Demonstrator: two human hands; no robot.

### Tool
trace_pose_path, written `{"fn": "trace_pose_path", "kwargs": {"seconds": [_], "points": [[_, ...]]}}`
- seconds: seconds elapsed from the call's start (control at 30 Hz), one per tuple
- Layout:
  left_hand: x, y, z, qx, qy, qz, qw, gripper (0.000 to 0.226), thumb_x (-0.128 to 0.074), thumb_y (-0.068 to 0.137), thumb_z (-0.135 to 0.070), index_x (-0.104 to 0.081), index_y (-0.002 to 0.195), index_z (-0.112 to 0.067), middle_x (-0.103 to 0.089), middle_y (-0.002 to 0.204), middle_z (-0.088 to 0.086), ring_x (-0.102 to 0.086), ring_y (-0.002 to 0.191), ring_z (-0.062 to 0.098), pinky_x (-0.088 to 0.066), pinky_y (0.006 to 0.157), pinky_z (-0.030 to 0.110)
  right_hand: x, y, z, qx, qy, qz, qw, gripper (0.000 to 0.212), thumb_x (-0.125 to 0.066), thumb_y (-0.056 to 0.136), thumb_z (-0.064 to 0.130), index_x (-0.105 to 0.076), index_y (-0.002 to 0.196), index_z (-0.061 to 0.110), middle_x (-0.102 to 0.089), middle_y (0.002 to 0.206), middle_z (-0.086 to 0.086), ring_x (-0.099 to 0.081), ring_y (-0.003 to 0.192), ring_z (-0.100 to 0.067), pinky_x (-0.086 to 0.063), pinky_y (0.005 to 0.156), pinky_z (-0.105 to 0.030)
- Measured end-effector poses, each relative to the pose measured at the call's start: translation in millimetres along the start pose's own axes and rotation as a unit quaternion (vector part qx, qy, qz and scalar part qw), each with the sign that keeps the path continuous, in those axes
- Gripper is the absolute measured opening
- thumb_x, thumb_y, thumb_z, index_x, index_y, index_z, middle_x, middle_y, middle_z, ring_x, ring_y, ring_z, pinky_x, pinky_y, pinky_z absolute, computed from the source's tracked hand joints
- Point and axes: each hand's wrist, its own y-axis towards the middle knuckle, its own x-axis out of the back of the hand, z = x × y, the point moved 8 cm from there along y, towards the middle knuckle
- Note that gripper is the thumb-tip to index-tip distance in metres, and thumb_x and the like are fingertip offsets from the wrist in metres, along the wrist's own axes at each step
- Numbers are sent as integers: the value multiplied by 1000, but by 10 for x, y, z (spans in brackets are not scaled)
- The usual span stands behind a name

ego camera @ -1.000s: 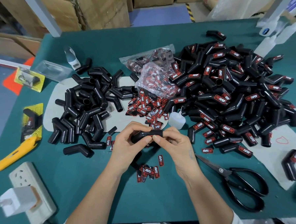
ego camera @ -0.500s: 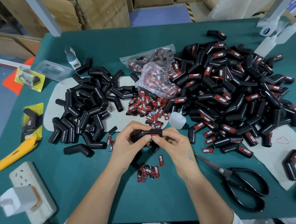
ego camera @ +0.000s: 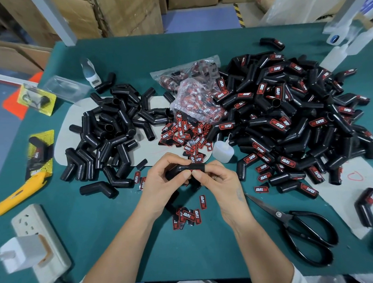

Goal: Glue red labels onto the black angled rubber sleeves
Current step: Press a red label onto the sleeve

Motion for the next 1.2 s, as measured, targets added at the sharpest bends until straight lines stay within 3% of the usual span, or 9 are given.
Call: {"fn": "trace_pose_path", "kwargs": {"seconds": [0.13,0.23,0.33,0.43,0.53,0.8,0.9,1.03,1.2], "points": [[-8,-7,-16,-5,32,0,999,20,-76,89,-24,-72,108,-31,-72,103,-5,-68,94,17,-59,84,37,19,-7,5,-5,-16,-4,1000,8,-80,87,23,-84,93,20,-61,82,15,-59,78,-2,-46,74,-15],[-15,-30,-163,-103,134,-25,985,26,-74,92,-24,-66,113,-38,-64,115,-3,-64,111,21,-51,97,33,44,-11,11,-16,-24,-10,1000,11,-78,88,27,-83,90,18,-60,81,10,-56,77,-4,-45,74,-16],[-56,-75,-245,-187,213,-35,958,19,-73,95,-17,-67,108,-29,-59,119,-4,-62,115,19,-45,101,25,38,-18,28,-24,-31,-12,999,12,-74,91,30,-82,85,24,-58,78,11,-53,74,-6,-45,72,-17],[-47,-85,-225,-194,229,-33,953,14,-71,96,-13,-72,102,-25,-57,119,-6,-63,112,17,-46,99,21,-4,-28,44,-23,-47,-3,999,24,-66,98,34,-78,77,36,-56,74,18,-52,72,-7,-46,71,-15],[-40,-67,-204,-190,236,-30,952,13,-71,96,-12,-76,103,-22,-57,119,-4,-63,111,19,-46,99,22,-15,-33,47,-34,-55,-1,998,30,-62,101,36,-75,74,39,-49,73,13,-45,72,-14,-45,69,-16],[-27,-38,-206,-193,241,-32,951,10,-73,95,-12,-81,102,-14,-59,115,5,-63,108,20,-46,99,23,-26,-64,-2,-96,-8,21,995,39,-59,101,42,-58,76,12,-21,76,-15,-22,66,-17,-30,59,-23],[-25,-31,-200,-195,246,-35,949,10,-76,94,-12,-82,101,-14,-59,114,4,-63,108,20,-47,98,23,-45,-75,-15,-114,8,35,993,43,-59,101,40,-53,79,4,-24,73,-10,-23,64,-14,-27,58,-25],[-5,-28,-182,-206,264,-41,941,11,-79,91,-6,-83,100,-12,-61,113,5,-64,108,22,-49,95,25,-73,-94,-43,-135,47,53,988,29,-57,107,31,-58,88,9,-45,76,3,-30,62,-9,-31,57,-20],[-4,-44,-203,-248,291,-39,923,13,-79,92,-8,-83,104,-11,-63,117,2,-67,109,22,-52,95,29,-96,-112,-35,-154,64,55,984,26,-52,109,24,-59,88,10,-50,77,4,-32,62,-9,-32,56,-19]]}}
